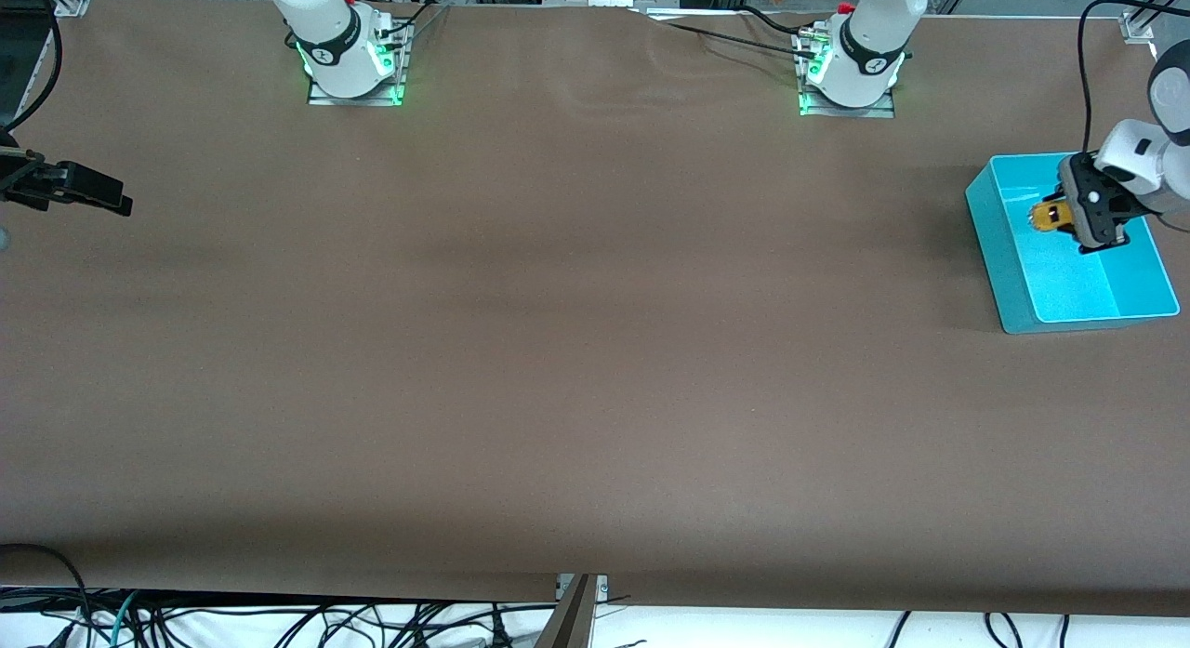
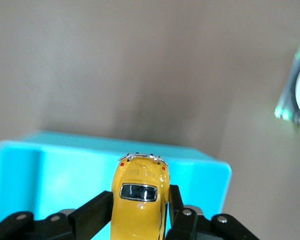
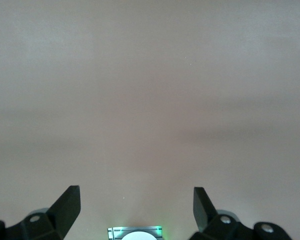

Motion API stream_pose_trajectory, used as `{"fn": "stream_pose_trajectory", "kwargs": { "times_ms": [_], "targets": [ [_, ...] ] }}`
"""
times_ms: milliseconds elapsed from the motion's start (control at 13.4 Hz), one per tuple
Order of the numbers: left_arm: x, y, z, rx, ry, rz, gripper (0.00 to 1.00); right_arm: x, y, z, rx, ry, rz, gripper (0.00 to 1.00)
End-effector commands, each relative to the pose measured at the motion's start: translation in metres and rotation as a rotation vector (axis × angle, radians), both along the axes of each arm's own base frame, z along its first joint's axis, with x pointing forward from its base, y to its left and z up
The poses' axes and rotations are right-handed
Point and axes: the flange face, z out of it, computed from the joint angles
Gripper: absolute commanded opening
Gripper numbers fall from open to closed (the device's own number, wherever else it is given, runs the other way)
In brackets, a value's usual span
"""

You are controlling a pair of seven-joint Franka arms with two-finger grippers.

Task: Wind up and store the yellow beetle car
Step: 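Lift the car with the left gripper and carry it over the cyan bin, then lower the car into the bin and open the left gripper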

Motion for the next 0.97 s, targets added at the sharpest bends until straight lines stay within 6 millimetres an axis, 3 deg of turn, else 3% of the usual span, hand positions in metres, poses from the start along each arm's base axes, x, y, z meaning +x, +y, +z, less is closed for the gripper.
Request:
{"fn": "stream_pose_trajectory", "kwargs": {
  "times_ms": [0, 149, 299, 673, 897],
  "targets": [
    [-0.043, 0.03, -0.028, 0.024, 0.048, -0.01, 0.0, -0.003, -0.001, 0.003, -0.002, -0.003, 0.004, 1.0],
    [-0.073, 0.049, -0.058, 0.007, 0.014, -0.007, 0.0, -0.003, 0.0, 0.003, 0.0, -0.003, 0.004, 1.0],
    [-0.085, 0.055, -0.08, 0.005, -0.015, -0.013, 0.0, -0.003, 0.0, 0.003, 0.0, -0.003, 0.004, 1.0],
    [-0.077, 0.057, -0.13, 0.011, -0.012, -0.035, 0.0, -0.003, -0.001, 0.003, -0.002, -0.003, 0.004, 1.0],
    [-0.077, 0.059, -0.147, 0.008, -0.009, -0.03, 0.0, -0.003, -0.001, 0.003, -0.002, -0.003, 0.004, 1.0]
  ]
}}
